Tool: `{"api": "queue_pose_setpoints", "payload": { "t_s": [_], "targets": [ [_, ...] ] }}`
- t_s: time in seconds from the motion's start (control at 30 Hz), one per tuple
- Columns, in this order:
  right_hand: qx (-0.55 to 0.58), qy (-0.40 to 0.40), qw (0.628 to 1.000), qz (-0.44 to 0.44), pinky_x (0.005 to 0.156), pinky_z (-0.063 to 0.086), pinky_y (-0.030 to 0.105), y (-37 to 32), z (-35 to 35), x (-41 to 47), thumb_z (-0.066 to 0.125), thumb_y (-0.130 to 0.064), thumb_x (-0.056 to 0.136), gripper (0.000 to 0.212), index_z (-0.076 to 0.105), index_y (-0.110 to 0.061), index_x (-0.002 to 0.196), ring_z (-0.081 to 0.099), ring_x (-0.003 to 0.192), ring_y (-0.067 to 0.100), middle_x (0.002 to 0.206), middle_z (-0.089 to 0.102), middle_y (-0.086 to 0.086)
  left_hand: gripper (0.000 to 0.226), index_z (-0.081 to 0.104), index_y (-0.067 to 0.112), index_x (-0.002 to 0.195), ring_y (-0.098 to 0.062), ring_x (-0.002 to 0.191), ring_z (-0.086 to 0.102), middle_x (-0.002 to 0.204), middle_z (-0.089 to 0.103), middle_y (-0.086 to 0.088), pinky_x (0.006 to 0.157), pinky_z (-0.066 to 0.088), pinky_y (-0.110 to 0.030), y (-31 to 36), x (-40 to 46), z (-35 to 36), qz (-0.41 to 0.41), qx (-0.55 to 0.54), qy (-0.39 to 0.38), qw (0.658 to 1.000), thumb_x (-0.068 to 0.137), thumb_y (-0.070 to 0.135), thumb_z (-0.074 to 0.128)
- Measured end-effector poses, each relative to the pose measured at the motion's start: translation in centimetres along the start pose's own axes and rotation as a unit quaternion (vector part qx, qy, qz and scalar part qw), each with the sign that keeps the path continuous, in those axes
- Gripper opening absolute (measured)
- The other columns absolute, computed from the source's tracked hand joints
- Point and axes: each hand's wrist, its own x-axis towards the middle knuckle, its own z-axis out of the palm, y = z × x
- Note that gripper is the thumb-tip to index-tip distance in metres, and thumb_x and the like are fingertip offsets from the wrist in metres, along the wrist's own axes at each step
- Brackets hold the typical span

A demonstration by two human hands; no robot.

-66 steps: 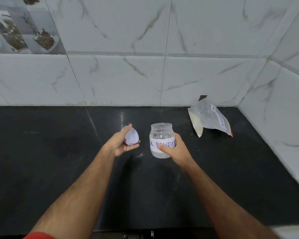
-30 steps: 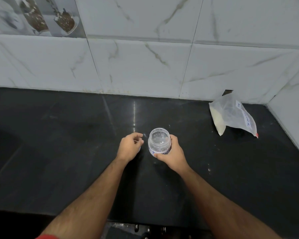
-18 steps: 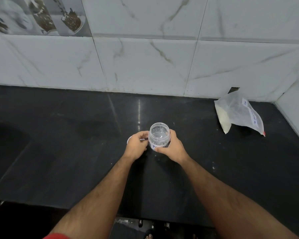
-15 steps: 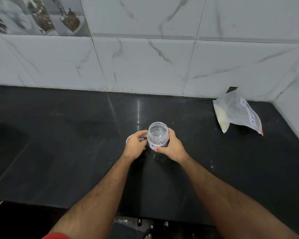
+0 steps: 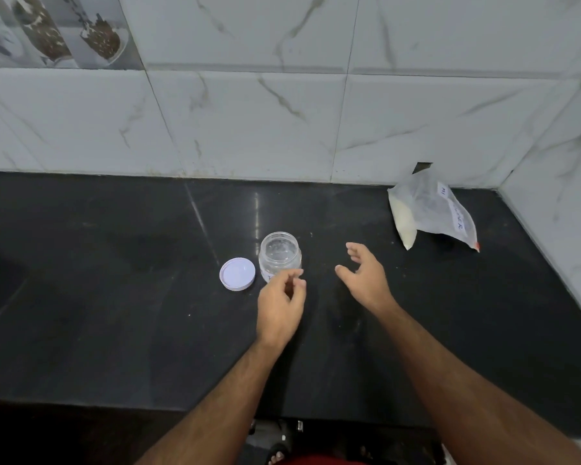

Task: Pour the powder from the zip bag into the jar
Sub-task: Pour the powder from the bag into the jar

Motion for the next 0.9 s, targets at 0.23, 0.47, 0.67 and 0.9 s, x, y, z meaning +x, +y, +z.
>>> {"api": "queue_pose_setpoints", "payload": {
  "t_s": [0.23, 0.47, 0.67, 0.9],
  "targets": [
    [-0.005, 0.072, 0.997, 0.008, 0.094, 0.044, 0.025, 2.9, -7.0, 1.1, 0.073, -0.017, 0.088, 0.034, 0.067, -0.011, 0.121, 0.061, 0.114, 0.017, 0.122, 0.068, 0.004, 0.019, 0.069, 0.022, 0.111, -0.005, 0.082, 0.065, 0.091, 0.070, 0.011, 0.079, 0.053, -0.021, 3.7, 1.6, 6.7, 0.047, 0.048, -0.094, 0.993, 0.094, 0.021, 0.061],
    [0.023, 0.151, 0.982, 0.106, 0.087, 0.047, 0.028, 6.7, -16.3, 3.9, 0.072, -0.019, 0.086, 0.023, 0.069, -0.011, 0.108, 0.062, 0.093, 0.016, 0.098, 0.067, 0.000, 0.024, 0.068, 0.020, 0.116, -0.006, 0.085, 0.062, 0.101, 0.067, 0.009, 0.088, 0.053, -0.026, 7.9, 4.6, 14.8, 0.067, 0.107, -0.161, 0.979, 0.092, 0.021, 0.062],
    [0.178, 0.150, 0.939, 0.252, 0.065, 0.055, 0.037, 10.4, -21.1, 8.0, 0.065, -0.017, 0.090, 0.012, 0.067, -0.008, 0.099, 0.064, 0.075, 0.021, 0.093, 0.069, 0.013, 0.034, 0.065, 0.017, 0.125, -0.010, 0.093, 0.064, 0.113, 0.067, 0.003, 0.093, 0.054, -0.032, 11.0, 6.6, 21.2, 0.086, 0.156, -0.191, 0.965, 0.091, 0.020, 0.063],
    [0.422, 0.128, 0.822, 0.360, 0.081, 0.059, 0.043, 11.7, -22.3, 10.7, 0.056, -0.014, 0.102, 0.042, 0.051, 0.002, 0.140, 0.068, 0.095, 0.037, 0.126, 0.064, 0.030, 0.040, 0.059, 0.019, 0.134, -0.015, 0.118, 0.061, 0.135, 0.061, 0.000, 0.104, 0.049, -0.033, 12.7, 7.6, 25.8, 0.117, 0.227, -0.199, 0.946, 0.095, 0.020, 0.063]
  ]
}}
